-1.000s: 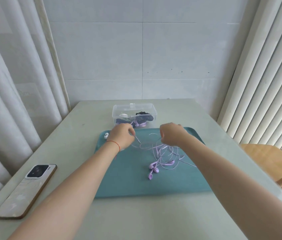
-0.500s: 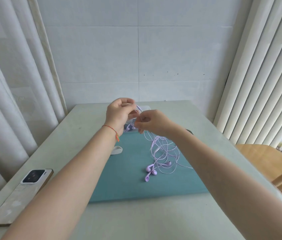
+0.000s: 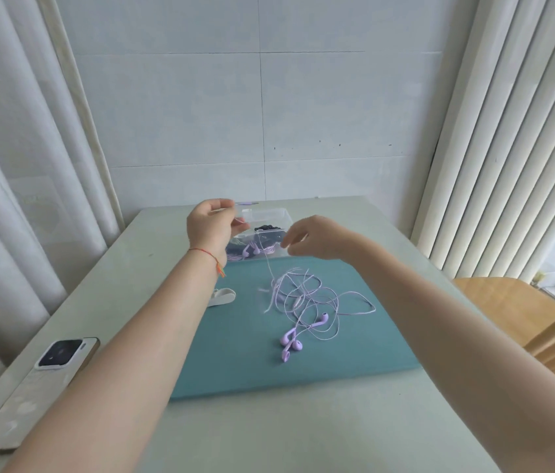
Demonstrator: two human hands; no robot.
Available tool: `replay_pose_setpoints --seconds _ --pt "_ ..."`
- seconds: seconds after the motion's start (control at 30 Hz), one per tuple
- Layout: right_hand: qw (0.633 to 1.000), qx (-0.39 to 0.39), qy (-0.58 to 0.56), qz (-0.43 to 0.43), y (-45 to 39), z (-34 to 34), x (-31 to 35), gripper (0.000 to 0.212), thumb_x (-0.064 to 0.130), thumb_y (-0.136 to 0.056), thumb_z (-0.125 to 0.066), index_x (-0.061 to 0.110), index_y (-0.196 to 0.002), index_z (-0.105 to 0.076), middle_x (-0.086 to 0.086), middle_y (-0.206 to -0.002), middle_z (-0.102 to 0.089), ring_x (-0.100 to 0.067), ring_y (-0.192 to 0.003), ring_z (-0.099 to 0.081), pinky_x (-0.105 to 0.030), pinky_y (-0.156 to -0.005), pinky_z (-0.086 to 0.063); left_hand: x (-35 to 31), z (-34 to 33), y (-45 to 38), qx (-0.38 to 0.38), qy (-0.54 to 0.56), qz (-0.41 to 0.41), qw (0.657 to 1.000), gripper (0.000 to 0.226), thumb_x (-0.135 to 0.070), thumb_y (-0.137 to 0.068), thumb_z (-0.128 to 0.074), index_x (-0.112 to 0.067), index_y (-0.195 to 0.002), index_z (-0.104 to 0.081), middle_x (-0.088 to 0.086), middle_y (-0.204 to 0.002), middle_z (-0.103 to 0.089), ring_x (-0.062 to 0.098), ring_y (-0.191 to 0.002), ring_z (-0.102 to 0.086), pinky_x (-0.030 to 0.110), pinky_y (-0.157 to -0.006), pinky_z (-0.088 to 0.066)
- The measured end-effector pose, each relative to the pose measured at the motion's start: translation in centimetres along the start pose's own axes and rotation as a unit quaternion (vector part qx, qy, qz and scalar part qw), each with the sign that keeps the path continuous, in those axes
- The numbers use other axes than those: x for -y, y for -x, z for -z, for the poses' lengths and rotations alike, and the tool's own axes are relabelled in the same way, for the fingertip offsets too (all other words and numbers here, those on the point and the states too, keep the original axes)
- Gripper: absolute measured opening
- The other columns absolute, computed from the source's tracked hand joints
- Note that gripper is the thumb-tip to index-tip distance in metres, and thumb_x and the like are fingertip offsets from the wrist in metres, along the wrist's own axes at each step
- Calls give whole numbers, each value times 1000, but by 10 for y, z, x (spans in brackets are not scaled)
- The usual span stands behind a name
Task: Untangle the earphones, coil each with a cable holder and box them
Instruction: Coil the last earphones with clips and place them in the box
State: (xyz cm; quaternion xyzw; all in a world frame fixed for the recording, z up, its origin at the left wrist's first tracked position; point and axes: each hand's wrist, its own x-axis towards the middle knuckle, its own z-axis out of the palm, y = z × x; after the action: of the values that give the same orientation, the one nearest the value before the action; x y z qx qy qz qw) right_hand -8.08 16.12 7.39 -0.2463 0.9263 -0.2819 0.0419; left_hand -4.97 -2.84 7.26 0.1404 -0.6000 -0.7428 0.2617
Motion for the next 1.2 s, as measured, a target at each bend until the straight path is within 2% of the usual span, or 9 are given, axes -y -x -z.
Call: replay_pose_setpoints --seconds 0.13,0.37,0.5,0.6,0.73,0.83,0.97,1.1,1.2 --pt "992 -15 -121 33 -3 -21 9 43 24 -81 -76 17 -121 -59 4 -100 -58 -2 -71 -52 -2 -49 -37 -8 -17 13 99 85 46 990 17 12 -88 -55 -3 -81 -57 11 -67 -54 17 -51 -57 26 -57 -57" --pt "978 -97 -186 3 -9 -46 10 12 15 -86 -66 11 -88 -55 -3 -76 -62 -15 -46 -57 -20 -41 -40 -11 -21 18 122 149 73 979 17 14 -88 -54 -1 -81 -57 8 -60 -57 16 -50 -59 25 -57 -57" --pt "998 35 -38 -34 -4 -39 1 8 9 -87 -59 8 -87 -67 3 -62 -65 -5 -40 -55 -16 -41 -42 -13 -17 13 83 162 50 982 19 14 -88 -52 -2 -80 -56 8 -61 -56 17 -52 -59 26 -59 -58" --pt "994 14 58 -94 -5 -28 -17 17 7 -87 -56 3 -91 -72 -2 -54 -62 -2 -35 -52 -14 -44 -44 -11 -5 2 19 109 -5 994 19 12 -88 -52 -5 -79 -58 8 -67 -56 16 -52 -57 30 -63 -60" --pt "989 -97 32 -105 -10 -4 -26 19 13 -88 -62 -1 -93 -73 -19 -80 -71 -20 -63 -57 -21 -54 -40 12 16 -13 -49 -79 -18 996 22 7 -84 -51 -11 -76 -58 5 -60 -62 11 -40 -56 33 -61 -59" --pt "983 -158 -84 -52 -12 15 -8 19 17 -90 -64 1 -88 -73 -6 -63 -60 -18 -58 -53 -24 -55 -41 25 16 -11 36 -245 30 968 16 0 -84 -56 -14 -82 -62 10 -79 -62 6 -38 -56 29 -65 -58" --pt "973 -123 -194 -7 -8 32 27 17 14 -91 -58 11 -91 -74 2 -67 -64 -8 -54 -53 -18 -46 -41 12 -2 9 116 -300 -62 945 24 -10 -86 -59 -14 -108 -66 3 -100 -62 -3 -49 -58 3 -45 -38" --pt "969 -115 -218 6 -5 36 41 20 16 -90 -57 11 -85 -75 6 -53 -61 -11 -46 -50 -20 -45 -41 -10 -23 27 294 -136 -2 946 32 -44 -80 -56 -18 -94 -69 2 -101 -71 13 -89 -67 29 -75 -43" --pt "963 -143 -227 -10 -4 37 40 19 20 -87 -59 14 -81 -76 4 -53 -60 -13 -44 -48 -20 -47 -41 -6 -32 33 386 -108 25 916 27 -43 -84 -57 -18 -88 -66 4 -88 -71 20 -84 -68 34 -81 -41"
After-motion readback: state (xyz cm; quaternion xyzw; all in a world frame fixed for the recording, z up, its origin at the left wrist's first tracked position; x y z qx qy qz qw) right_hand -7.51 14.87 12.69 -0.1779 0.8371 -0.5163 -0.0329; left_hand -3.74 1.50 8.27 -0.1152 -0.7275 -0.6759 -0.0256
